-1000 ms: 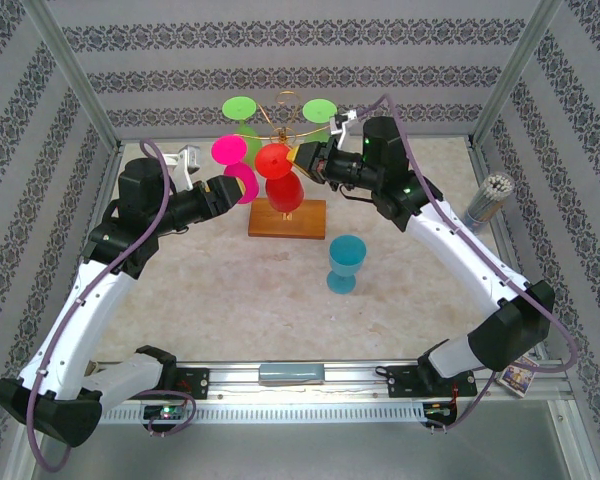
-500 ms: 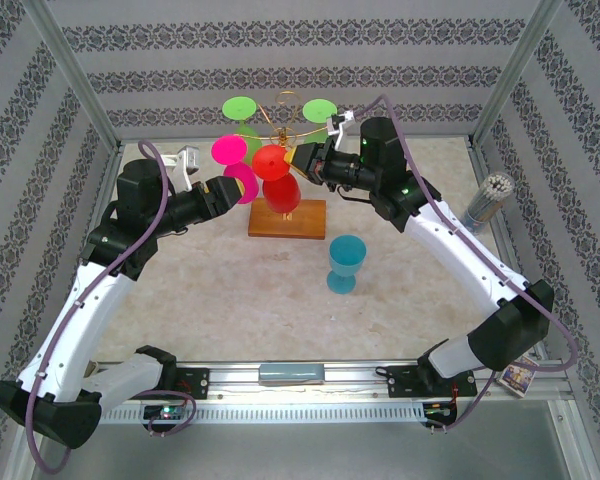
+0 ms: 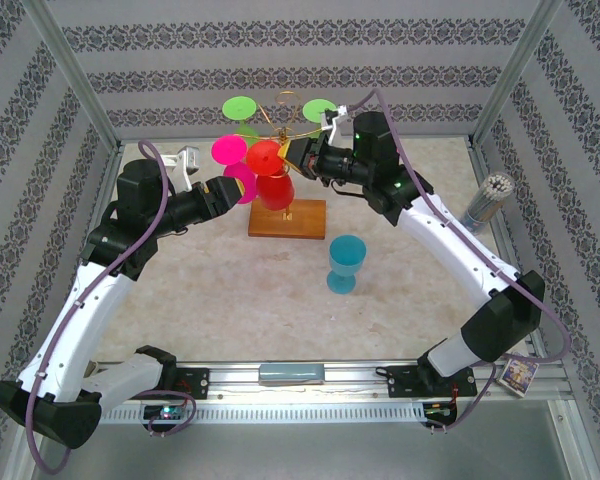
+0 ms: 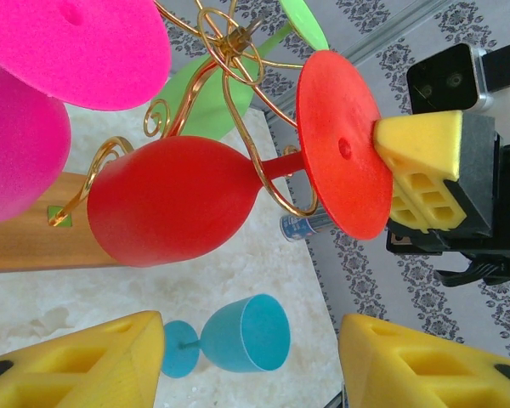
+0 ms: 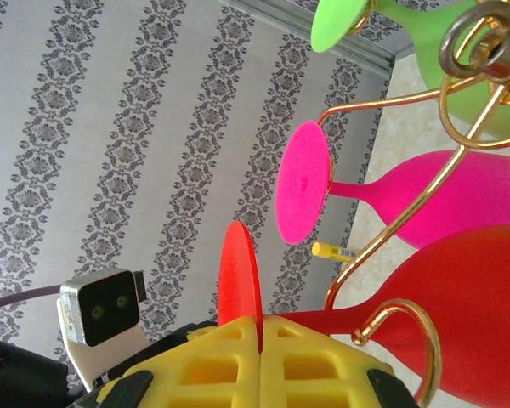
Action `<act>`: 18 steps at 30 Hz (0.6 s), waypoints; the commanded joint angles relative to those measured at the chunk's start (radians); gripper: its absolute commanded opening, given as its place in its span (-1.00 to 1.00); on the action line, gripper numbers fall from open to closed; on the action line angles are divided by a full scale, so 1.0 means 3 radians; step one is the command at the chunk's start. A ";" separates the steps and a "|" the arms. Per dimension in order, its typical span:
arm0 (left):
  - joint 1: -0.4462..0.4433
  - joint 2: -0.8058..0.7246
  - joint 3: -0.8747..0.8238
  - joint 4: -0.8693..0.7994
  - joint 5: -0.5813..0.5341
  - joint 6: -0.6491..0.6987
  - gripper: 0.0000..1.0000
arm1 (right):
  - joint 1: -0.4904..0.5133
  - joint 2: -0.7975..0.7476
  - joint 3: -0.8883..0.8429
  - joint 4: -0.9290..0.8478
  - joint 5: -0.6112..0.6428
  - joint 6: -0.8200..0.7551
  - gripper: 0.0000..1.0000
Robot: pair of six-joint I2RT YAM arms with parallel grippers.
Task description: Take the wine glass off the wine glass rack
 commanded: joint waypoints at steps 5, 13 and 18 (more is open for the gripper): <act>0.0050 -0.0062 -0.0040 0.0160 0.0036 -0.0022 0.14 | -0.0022 0.0098 0.0188 0.0167 0.0086 0.0024 -1.00; 0.0053 -0.0059 -0.0036 0.0160 0.0029 -0.0022 0.14 | -0.0107 0.0065 0.0128 0.0192 0.0183 0.0050 -1.00; 0.0057 -0.0047 -0.0037 0.0165 0.0029 -0.0023 0.14 | -0.0167 0.0012 0.0077 0.0196 0.0216 0.0059 -1.00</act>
